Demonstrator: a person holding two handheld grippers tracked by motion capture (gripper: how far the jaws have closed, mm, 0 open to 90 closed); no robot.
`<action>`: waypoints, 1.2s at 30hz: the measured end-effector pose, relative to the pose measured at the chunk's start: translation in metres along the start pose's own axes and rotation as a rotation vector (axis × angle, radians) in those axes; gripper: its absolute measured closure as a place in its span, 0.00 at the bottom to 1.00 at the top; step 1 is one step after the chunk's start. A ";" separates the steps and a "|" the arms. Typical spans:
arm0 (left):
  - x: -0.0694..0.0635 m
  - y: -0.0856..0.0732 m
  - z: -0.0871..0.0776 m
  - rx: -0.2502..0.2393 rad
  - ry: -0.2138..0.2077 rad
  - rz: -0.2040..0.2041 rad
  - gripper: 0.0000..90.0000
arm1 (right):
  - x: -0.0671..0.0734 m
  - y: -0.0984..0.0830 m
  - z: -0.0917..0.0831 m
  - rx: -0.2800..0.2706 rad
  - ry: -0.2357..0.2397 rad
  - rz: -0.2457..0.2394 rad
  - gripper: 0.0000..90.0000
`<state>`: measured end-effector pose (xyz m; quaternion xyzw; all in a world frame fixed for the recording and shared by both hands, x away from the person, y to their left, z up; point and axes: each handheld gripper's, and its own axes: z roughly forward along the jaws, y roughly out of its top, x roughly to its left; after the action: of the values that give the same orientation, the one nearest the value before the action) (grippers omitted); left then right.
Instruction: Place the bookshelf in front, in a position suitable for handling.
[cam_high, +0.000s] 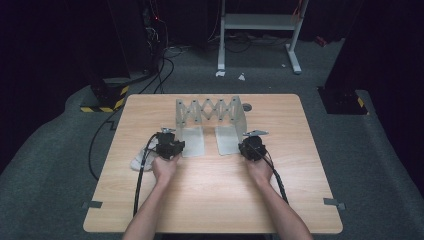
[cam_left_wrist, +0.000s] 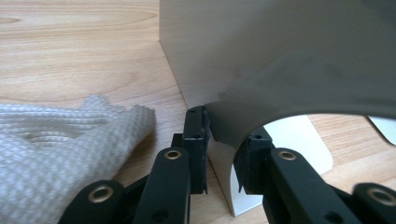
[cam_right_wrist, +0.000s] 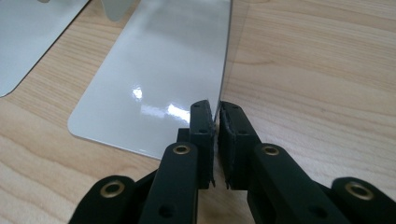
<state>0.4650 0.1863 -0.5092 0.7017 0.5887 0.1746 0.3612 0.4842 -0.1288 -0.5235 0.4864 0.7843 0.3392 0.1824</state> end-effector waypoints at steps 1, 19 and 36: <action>-0.001 0.000 0.000 0.001 -0.003 0.005 0.84 | -0.001 -0.001 -0.001 0.000 0.000 0.000 0.94; -0.018 -0.013 -0.008 0.008 -0.047 0.079 0.84 | -0.008 -0.021 -0.022 -0.001 -0.001 0.005 0.93; -0.030 -0.023 -0.015 0.012 -0.066 0.125 0.84 | -0.005 -0.038 -0.038 -0.007 0.005 -0.021 0.92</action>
<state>0.4319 0.1633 -0.5099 0.7448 0.5325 0.1699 0.3645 0.4389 -0.1576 -0.5243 0.4767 0.7886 0.3411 0.1856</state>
